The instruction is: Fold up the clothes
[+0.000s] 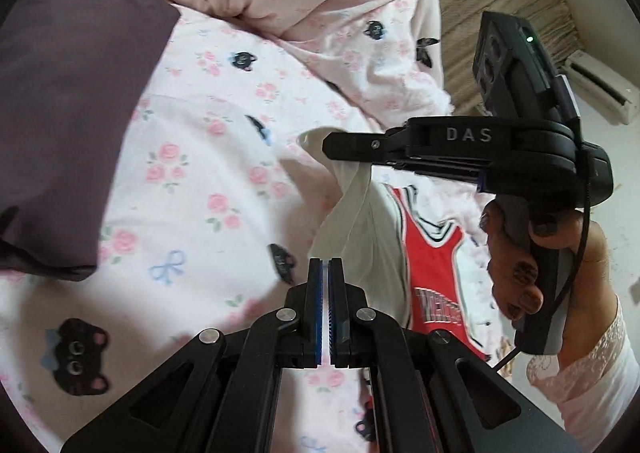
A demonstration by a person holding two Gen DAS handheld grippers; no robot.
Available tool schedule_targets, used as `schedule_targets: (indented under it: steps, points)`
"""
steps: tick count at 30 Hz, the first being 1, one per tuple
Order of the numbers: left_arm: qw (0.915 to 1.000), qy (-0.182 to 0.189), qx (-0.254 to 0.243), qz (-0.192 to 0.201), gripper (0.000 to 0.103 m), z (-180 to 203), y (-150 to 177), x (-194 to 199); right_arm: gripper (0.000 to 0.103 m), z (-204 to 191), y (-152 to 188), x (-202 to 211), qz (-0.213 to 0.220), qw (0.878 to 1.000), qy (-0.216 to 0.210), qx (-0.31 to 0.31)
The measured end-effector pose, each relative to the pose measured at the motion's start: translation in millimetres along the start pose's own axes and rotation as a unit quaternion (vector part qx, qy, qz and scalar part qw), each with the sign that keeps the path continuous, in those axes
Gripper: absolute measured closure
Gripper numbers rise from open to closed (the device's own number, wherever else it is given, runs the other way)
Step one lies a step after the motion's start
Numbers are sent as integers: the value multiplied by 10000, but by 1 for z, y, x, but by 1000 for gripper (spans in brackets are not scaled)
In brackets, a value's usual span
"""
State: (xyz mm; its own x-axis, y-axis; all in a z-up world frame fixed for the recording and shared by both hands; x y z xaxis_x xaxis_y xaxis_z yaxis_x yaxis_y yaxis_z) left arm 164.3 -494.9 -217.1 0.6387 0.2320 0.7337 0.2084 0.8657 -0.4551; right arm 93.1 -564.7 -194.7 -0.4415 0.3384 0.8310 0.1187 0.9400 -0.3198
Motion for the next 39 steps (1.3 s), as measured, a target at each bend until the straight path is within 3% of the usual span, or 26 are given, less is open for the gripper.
schedule_targets:
  steps: [5,10,13,17,21,23,30,31,33,39]
  points:
    - [9992,-397,-47,-6,102,-5,-8,-12,91,6,1,-21,64,9984,-489,-269]
    - [9994,-349,26,-20,102,-9,-9,-10,91,-5,-8,-9,464,9889,-1340,-449]
    - [9995,-298,42,-21,98,-7,-9,-11,91,-6,-11,3,583,9899,-1245,-354]
    - [9991,-420,-27,49,62,-5,-9,-12,91,1,-1,19,586,9918,-1104,-279]
    - [9981,-526,-303,140,53,4,-7,-16,77,10,18,31,559,9926,-1055,-221]
    - [9966,-657,-477,143,53,8,-5,-22,76,15,28,36,537,9934,-999,-183]
    - [9966,-538,-612,66,54,23,0,-32,76,25,33,41,529,9951,-819,-175]
    - [9966,-521,-631,55,56,25,1,-33,76,23,31,41,534,9952,-807,-162]
    - [9966,-487,-670,33,84,29,2,-36,76,18,27,39,519,9954,-793,-129]
    - [9977,-364,-574,-13,88,30,4,-38,69,-3,19,17,301,9979,-551,126]
Point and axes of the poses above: each gripper's, at about its wrist camera, not at the fingertips, and x roughly against the way its jaws point, z to its right, y to its underside, the point moved 7 cm from there along -x, roughly the way its jaws point, and after that the axes turned 15 degrees about -y, right-handed, at the moved point
